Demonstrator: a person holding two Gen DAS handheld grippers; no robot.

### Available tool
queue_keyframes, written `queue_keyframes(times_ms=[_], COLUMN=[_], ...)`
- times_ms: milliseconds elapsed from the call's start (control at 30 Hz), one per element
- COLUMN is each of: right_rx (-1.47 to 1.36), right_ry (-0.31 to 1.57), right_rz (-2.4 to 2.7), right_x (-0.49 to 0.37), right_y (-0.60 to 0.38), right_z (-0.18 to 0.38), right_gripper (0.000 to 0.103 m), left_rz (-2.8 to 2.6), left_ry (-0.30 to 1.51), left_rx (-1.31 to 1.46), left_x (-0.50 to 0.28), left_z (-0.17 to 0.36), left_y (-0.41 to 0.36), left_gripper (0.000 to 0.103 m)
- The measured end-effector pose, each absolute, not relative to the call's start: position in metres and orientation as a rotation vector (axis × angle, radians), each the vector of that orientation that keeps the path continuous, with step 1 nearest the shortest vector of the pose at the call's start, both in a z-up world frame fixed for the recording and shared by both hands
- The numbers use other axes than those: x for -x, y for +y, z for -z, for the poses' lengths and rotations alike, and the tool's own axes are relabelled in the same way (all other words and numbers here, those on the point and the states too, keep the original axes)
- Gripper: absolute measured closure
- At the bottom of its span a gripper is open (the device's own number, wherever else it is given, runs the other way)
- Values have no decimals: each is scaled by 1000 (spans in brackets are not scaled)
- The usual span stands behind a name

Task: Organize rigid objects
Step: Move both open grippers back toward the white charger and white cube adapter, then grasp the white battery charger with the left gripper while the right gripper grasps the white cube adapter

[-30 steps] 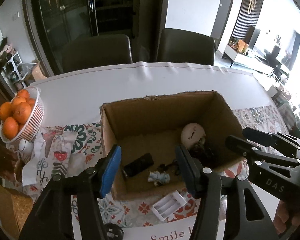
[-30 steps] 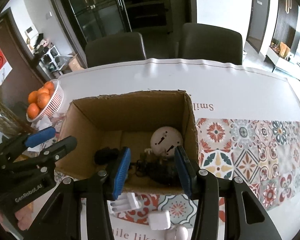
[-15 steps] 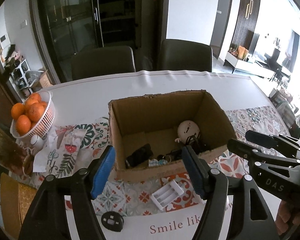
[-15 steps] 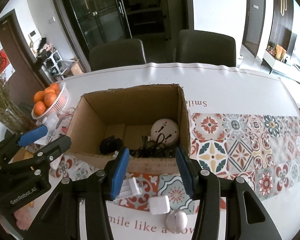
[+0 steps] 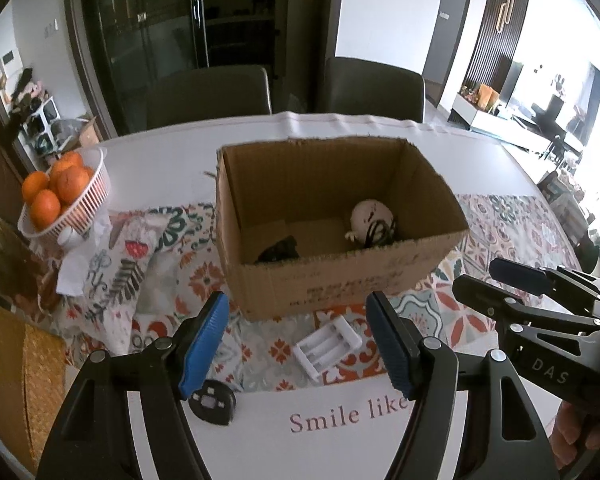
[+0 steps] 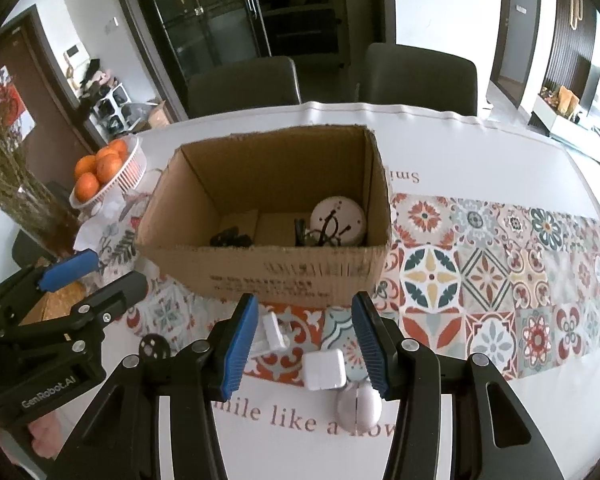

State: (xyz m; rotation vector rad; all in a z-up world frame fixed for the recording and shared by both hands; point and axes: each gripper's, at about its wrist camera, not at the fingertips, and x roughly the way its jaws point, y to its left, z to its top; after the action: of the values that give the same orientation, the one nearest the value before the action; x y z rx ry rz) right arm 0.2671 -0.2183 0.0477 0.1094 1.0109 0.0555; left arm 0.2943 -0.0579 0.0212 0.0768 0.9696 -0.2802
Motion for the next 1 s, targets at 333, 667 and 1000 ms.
queue_keyframes(times_ms=[333,667,1000], right_rx=[-126,-148,-171], right_ry=[1069,1140,1219], right_rz=[-84,-104,-115], right_x=[-253,-248,-251], right_y=[-219,-220,-220], right_z=[-25,5,38], right_gripper=[53,53,53], left_rz=[272,256,233], left_ry=[1016,1079,1146], left_rx=[-68,-60,-28], left_x=[-280,-276,-283], left_z=[0,27,55], left_y=[-59,-61,-61], left_gripper=[33,33,33])
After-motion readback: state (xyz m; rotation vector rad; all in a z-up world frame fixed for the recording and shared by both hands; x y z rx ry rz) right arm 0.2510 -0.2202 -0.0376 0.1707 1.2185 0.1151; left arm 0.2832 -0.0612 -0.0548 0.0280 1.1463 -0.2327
